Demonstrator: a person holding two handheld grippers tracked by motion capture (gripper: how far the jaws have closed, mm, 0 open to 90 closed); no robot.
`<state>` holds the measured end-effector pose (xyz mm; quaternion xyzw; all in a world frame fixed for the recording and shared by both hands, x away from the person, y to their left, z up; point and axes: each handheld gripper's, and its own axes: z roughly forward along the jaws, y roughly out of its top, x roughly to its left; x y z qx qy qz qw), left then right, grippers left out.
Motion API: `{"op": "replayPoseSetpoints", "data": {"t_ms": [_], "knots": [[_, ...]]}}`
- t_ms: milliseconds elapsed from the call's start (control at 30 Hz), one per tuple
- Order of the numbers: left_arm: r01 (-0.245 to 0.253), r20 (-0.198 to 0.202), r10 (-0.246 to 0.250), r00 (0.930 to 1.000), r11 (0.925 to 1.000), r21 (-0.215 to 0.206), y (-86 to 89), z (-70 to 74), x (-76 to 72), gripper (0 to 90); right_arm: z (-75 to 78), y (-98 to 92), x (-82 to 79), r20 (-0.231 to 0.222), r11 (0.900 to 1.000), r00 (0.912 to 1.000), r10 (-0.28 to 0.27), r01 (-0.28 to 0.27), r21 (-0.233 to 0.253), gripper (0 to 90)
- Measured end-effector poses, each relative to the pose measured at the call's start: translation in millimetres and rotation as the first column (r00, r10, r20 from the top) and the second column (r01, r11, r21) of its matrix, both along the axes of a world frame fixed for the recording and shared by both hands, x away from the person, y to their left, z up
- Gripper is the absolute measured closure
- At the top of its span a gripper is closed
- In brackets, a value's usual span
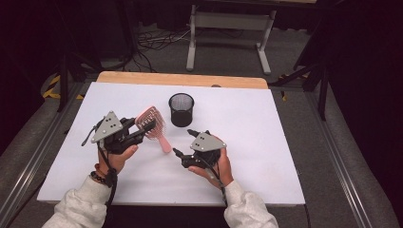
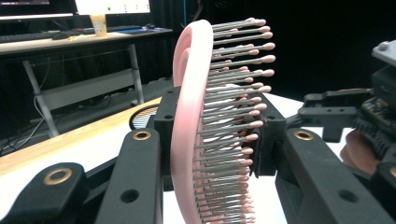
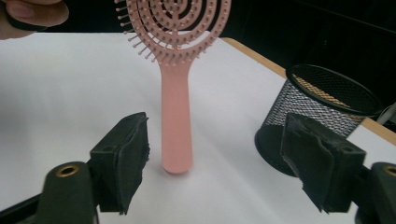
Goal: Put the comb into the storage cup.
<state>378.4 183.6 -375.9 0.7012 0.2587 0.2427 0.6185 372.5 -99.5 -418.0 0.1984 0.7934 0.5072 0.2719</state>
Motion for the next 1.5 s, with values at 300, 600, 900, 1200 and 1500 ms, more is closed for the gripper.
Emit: {"op": "replayPoseSetpoints", "data": {"t_ms": [300, 600, 900, 1200, 1500], "knots": [[-0.023, 0.010, 0.023, 0.9997, 0.9997, 0.003, 11.0, 3.3, 0.6, 63.7, 3.9, -31.1, -9.7, 0.018, 0.999, 0.9991, -0.039, 0.039, -0.003, 19.9], [-0.038, 0.020, 0.038, 0.9991, 0.9993, -0.005, 21.5, 6.8, 2.2, 63.7, -3.4, -59.2, -20.5, 0.026, 0.995, 0.9955, -0.091, 0.092, -0.046, 17.5], [-0.039, 0.032, 0.039, 0.9987, 0.9992, -0.002, 24.0, 10.8, 3.6, 63.7, -15.7, -84.8, -33.0, 0.057, 0.990, 0.9889, -0.137, 0.139, -0.029, 14.6], [-0.046, 0.041, 0.045, 0.9982, 0.9987, 0.022, 26.9, 16.2, 11.4, 63.7, -26.3, -93.6, -37.7, 0.043, 0.986, 0.9871, -0.154, 0.156, -0.063, 14.6], [-0.064, 0.071, 0.059, 0.9957, 0.9953, 0.072, 26.5, 34.9, 23.5, 63.7, -28.0, -104.8, -38.5, 0.029, 0.983, 0.9838, -0.177, 0.178, -0.047, 14.9]]}}
